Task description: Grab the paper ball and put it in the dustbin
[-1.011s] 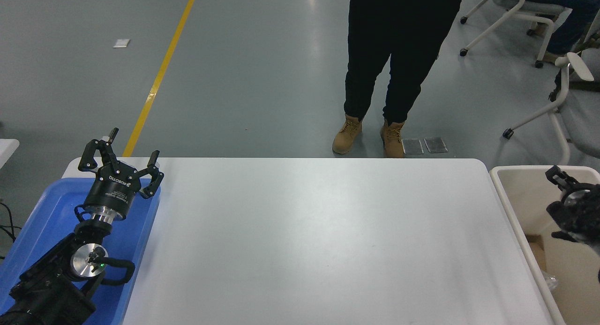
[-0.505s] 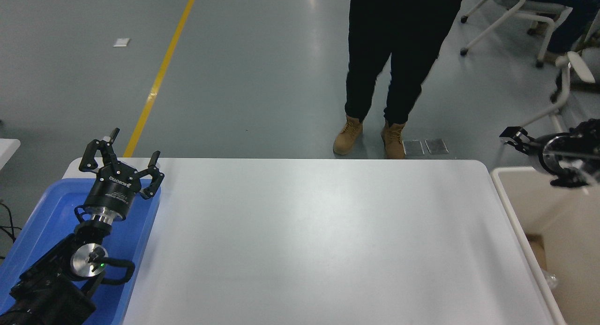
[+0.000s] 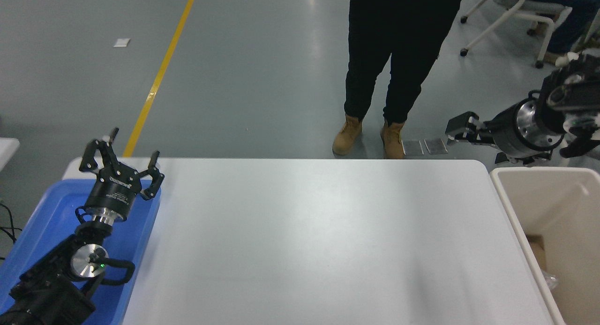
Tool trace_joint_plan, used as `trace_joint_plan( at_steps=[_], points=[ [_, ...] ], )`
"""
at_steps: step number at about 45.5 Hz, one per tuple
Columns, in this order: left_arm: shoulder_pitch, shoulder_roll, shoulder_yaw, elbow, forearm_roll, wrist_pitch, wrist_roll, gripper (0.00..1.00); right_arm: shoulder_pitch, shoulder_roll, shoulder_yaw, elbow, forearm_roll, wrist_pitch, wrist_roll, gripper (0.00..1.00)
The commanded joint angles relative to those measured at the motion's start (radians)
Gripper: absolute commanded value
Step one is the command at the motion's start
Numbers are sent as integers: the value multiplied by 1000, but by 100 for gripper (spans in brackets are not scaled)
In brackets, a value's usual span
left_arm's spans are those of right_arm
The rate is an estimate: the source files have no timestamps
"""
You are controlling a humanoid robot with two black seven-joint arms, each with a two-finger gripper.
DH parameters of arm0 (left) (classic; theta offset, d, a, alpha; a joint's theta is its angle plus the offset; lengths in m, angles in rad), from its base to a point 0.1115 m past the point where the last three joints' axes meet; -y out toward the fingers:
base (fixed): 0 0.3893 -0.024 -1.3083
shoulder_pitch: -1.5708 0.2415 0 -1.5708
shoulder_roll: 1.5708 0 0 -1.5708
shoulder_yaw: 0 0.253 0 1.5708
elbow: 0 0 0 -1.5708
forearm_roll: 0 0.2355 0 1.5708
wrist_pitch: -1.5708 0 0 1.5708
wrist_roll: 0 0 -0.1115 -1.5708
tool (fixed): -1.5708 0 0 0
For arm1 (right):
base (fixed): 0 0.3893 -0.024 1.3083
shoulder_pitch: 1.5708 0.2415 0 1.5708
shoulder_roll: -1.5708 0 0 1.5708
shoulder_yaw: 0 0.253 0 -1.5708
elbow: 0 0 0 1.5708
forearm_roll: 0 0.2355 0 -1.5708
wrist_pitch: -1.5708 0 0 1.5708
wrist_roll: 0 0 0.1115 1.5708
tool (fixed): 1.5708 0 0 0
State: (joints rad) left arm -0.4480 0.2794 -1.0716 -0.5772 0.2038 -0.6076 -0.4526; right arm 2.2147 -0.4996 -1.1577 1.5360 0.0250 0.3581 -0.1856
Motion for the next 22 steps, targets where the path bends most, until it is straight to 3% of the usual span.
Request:
trace_joint_plan(
  at_steps=[1, 13, 22],
  points=[
    [0, 0, -1, 0, 0, 0, 0, 98, 189, 10, -13, 102, -2, 214, 0, 100],
    [0, 1, -1, 0, 0, 0, -1, 98, 292, 27, 27, 121, -2, 409, 0, 100],
    [0, 0, -1, 0, 0, 0, 0, 98, 319, 29, 67, 121, -2, 427, 0, 100]
  ],
)
